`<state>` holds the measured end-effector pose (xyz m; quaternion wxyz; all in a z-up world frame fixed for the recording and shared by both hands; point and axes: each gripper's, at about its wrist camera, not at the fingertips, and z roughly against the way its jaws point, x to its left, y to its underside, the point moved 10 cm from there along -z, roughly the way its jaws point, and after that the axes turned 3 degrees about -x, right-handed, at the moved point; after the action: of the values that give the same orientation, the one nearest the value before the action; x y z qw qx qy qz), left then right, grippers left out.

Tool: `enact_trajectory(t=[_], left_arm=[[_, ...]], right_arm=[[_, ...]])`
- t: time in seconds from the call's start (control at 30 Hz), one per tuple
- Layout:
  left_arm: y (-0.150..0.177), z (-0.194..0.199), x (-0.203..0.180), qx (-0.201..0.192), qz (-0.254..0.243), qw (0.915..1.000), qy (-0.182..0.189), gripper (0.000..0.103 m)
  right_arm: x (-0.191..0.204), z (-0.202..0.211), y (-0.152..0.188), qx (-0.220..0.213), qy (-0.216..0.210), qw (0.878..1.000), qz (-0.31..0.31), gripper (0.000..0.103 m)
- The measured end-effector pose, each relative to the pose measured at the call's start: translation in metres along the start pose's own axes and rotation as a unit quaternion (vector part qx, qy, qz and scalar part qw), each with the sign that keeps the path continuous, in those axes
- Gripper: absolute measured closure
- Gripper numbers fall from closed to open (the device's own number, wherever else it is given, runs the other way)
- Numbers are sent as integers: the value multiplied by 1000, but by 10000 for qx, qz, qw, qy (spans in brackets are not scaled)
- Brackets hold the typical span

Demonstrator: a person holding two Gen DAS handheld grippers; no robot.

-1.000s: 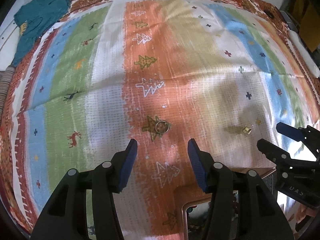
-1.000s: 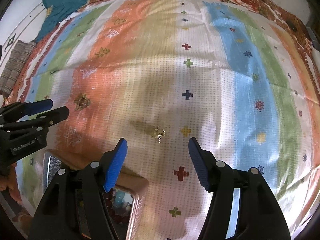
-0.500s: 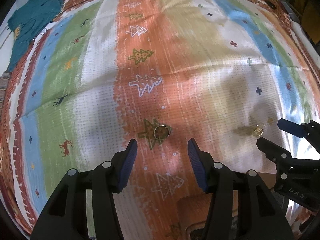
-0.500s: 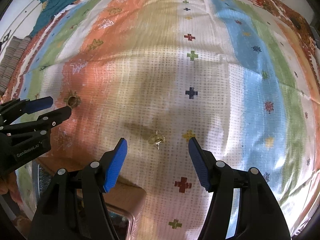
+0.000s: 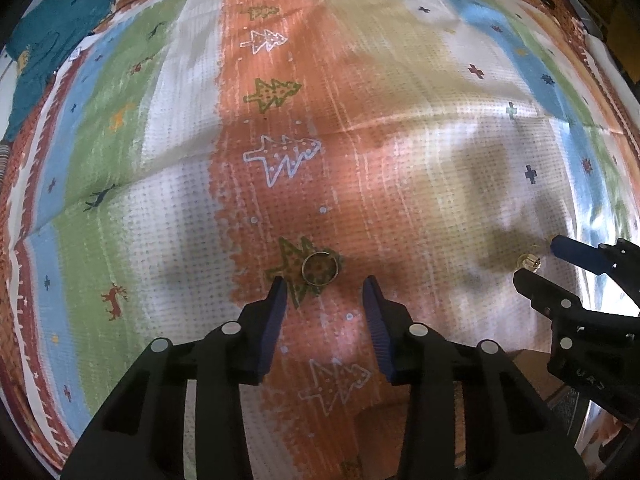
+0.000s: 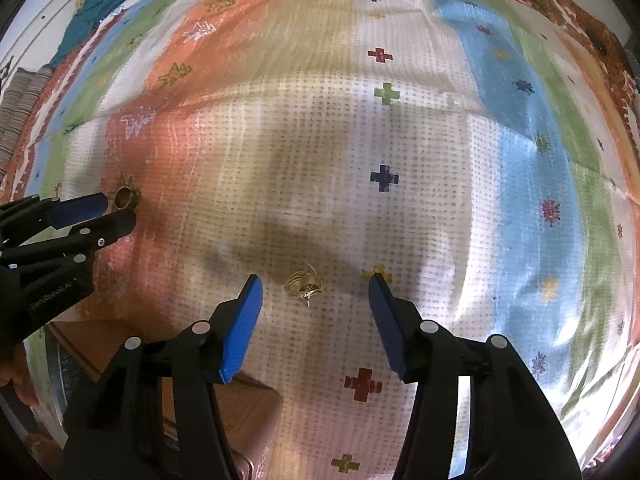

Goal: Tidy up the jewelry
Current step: 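Move the left tool to the gold ring while the right tool approaches the gold charm, then grasp the gold ring with the left tool while the right tool grasps the gold charm, then lift the ring and charm and carry them over the silver tin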

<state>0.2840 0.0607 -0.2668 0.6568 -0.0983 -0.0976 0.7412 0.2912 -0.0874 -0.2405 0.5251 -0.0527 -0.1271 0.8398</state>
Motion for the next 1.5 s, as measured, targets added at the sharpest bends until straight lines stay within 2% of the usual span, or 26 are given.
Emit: enact_trajectory(t=[0.13,0.33,0.37,0.5,0.83,1.17,1.5], left_arm=[[-3,-3,2,-10,23,10000,10,67],[-8,-10,4,-30,-54,10000,-52,79],[-9,-11,4,-38,-64,10000,-63,84],[-11,-11,3,-77,-128,9999,-63,85],[-18,10,-5,-247,-162,9996,-36,85],[-8,47,-10,-551,-295,9980,70,85],[-5,87,-31,-924,-360,9947,277,85]], right_arm=[[1,-2,-1,41,-27,10000,31,60],[1,-6,-2,99,85,9998,143,71],[1,-7,-3,102,90,9998,159,76],[4,-9,-4,83,73,9998,179,85],[7,3,-1,-90,-18,9997,219,86],[9,42,-2,-579,-130,9981,163,86],[9,72,-2,-975,-201,9950,33,86]])
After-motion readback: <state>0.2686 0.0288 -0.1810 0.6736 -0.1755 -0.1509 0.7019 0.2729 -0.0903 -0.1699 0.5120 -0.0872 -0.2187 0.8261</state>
